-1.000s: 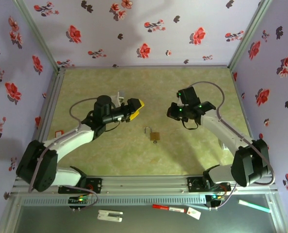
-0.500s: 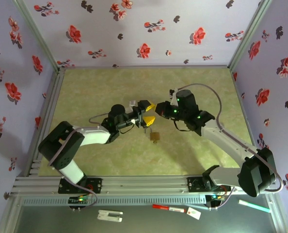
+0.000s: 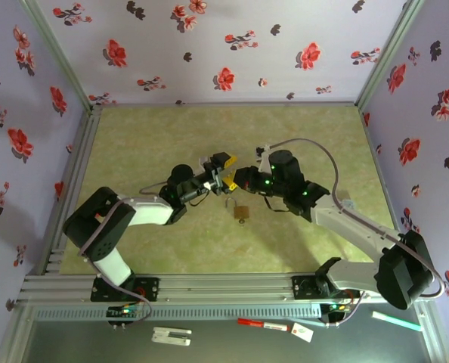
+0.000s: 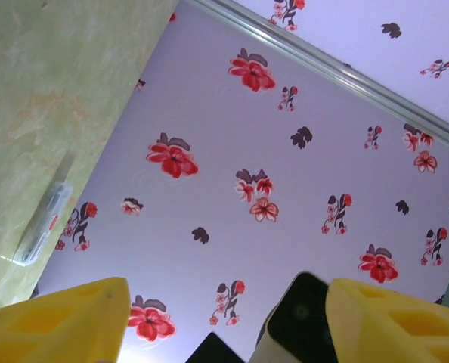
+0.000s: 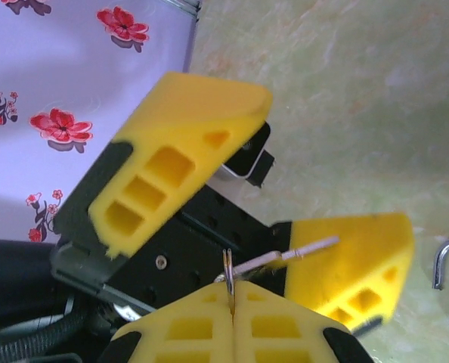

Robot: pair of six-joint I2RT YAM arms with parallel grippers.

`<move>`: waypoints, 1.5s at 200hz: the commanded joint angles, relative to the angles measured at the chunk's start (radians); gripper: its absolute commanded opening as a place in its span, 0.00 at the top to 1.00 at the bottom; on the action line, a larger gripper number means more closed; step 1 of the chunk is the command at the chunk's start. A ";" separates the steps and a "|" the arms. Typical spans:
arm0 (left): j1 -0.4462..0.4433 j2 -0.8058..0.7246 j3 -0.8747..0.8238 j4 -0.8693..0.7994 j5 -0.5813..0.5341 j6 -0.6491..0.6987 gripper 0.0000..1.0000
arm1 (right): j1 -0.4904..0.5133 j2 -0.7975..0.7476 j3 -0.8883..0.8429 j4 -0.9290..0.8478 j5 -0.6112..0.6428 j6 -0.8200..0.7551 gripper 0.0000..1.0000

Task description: Unlock with the key

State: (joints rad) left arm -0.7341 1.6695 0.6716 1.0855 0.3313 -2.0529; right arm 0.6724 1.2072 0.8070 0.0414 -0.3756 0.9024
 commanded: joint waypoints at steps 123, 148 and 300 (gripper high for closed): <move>0.077 -0.105 -0.024 -0.134 0.026 0.102 0.85 | 0.001 -0.066 -0.054 -0.002 0.020 -0.023 1.00; 0.087 -0.123 -0.016 -0.152 0.042 0.119 0.93 | -0.007 -0.053 -0.045 -0.002 0.011 -0.025 1.00; 0.118 -0.385 0.144 -0.694 0.002 0.853 1.00 | -0.034 0.013 -0.146 0.549 -0.030 0.310 0.33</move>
State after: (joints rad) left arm -0.6170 1.3457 0.7845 0.5194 0.3653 -1.4719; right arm 0.6331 1.1915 0.6781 0.3065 -0.3786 1.0672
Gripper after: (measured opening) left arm 0.053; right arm 0.664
